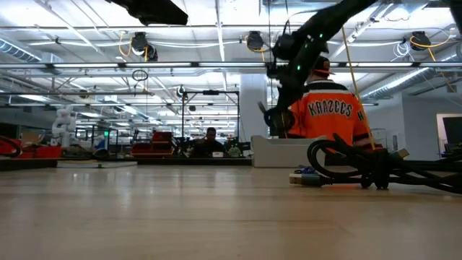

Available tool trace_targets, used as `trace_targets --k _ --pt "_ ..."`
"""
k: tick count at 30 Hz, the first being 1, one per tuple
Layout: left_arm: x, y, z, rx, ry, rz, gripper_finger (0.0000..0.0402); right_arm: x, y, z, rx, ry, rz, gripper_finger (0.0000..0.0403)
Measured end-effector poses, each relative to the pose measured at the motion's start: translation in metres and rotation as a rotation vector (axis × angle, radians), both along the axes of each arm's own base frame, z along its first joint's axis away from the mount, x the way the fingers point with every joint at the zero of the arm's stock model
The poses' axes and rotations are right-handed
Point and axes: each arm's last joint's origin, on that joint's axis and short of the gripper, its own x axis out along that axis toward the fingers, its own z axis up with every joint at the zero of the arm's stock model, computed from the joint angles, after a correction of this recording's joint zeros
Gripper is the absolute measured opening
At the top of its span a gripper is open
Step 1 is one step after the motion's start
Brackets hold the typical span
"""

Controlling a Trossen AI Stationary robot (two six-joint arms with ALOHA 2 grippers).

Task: Pick and place USB-C Cables
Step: Put the left black charger cable into the white bin

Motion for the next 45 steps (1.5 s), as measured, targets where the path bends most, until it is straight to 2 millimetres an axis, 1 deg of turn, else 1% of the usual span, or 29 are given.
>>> trace_targets --k 3,6,20,23,33,37,45 --pt "0.0 0.0 0.0 0.004 0.001 -0.001 0.0127 0.0 -0.011 -0.018 0.036 0.039 -0.015 0.0059" --pt "0.0 0.0 0.0 0.009 0.002 -0.002 0.0127 0.0 -0.017 -0.032 0.069 0.073 -0.022 0.0059" --pt "0.0 0.0 0.0 0.009 0.004 -0.002 0.0127 0.003 -0.026 -0.066 0.142 0.163 -0.012 0.0059" --pt "0.0 0.0 -0.001 0.009 0.009 -0.002 0.0127 0.002 -0.026 -0.069 0.148 0.175 -0.003 0.0059" --pt "0.0 0.0 -0.001 0.008 0.016 -0.002 0.0127 -0.003 -0.024 -0.07 0.18 0.209 -0.001 0.0064" --pt "0.0 0.0 -0.001 0.008 0.016 -0.002 0.0127 -0.004 -0.023 -0.071 0.191 0.219 -0.004 0.0084" --pt "0.0 0.0 -0.001 0.007 0.015 -0.002 0.0127 -0.004 -0.026 -0.071 0.127 0.266 -0.043 0.0134"
